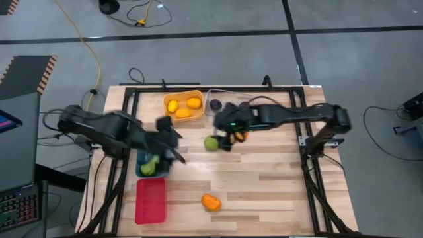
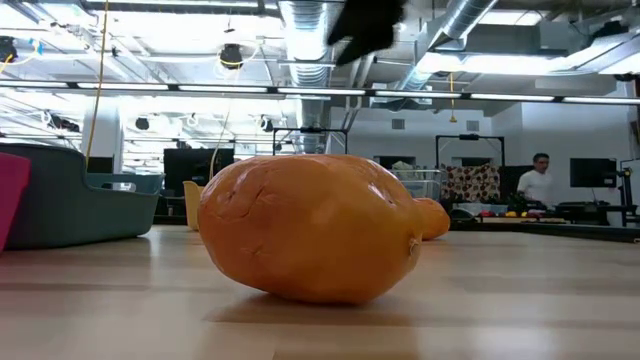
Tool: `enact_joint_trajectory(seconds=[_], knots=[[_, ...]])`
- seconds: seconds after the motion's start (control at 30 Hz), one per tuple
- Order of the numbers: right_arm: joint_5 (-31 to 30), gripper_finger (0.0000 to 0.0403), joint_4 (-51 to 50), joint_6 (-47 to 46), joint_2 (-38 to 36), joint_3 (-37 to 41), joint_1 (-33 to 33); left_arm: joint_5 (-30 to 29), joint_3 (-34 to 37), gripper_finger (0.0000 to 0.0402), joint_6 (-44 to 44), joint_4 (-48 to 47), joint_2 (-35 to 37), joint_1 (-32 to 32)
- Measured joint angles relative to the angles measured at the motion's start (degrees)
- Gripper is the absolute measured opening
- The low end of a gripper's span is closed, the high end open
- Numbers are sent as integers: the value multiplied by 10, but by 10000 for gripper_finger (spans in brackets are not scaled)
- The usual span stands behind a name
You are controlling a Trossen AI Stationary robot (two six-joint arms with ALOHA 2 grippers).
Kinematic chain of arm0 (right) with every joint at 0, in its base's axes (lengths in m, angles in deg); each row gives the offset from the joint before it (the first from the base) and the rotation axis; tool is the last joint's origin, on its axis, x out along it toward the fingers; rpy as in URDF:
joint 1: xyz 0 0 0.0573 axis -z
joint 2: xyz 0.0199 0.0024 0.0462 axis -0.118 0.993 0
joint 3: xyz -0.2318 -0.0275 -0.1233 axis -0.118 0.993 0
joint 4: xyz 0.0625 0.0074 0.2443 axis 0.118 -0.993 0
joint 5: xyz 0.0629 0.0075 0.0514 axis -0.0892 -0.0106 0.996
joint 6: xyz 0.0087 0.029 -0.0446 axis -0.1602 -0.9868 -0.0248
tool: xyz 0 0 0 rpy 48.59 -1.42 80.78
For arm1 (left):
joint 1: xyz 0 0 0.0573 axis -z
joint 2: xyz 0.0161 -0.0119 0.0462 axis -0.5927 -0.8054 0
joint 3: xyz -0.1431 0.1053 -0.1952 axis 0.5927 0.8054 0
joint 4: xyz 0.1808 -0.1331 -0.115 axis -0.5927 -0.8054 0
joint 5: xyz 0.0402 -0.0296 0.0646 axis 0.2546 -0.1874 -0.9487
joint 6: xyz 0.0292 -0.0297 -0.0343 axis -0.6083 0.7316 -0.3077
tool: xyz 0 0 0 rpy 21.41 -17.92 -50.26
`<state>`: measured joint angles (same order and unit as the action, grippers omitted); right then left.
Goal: Sort produce into baskets
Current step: Put the bottom orange potato into the red bin
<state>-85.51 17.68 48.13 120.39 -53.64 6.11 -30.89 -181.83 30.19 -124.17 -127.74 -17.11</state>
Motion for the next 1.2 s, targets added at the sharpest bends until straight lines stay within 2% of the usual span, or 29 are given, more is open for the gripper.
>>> enact_joint_trajectory(seconds=[0.27, 0.5, 0.73, 1.07, 1.2], knots=[[-18, 349, 2, -84, -169, 163, -6, 26, 0, 347, -15, 130, -139, 61], [-18, 349, 1, -111, -254, 226, -35, 25, 0, 347, -12, 228, -254, 95], [-18, 349, -7, -112, -280, 226, -66, 25, 0, 347, -18, 299, -332, 112], [-18, 349, -7, -113, -281, 226, -93, 62, 0, 347, 2, 304, -398, 111], [-18, 349, -7, -113, -281, 226, -104, 73, 0, 347, 2, 308, -402, 111]])
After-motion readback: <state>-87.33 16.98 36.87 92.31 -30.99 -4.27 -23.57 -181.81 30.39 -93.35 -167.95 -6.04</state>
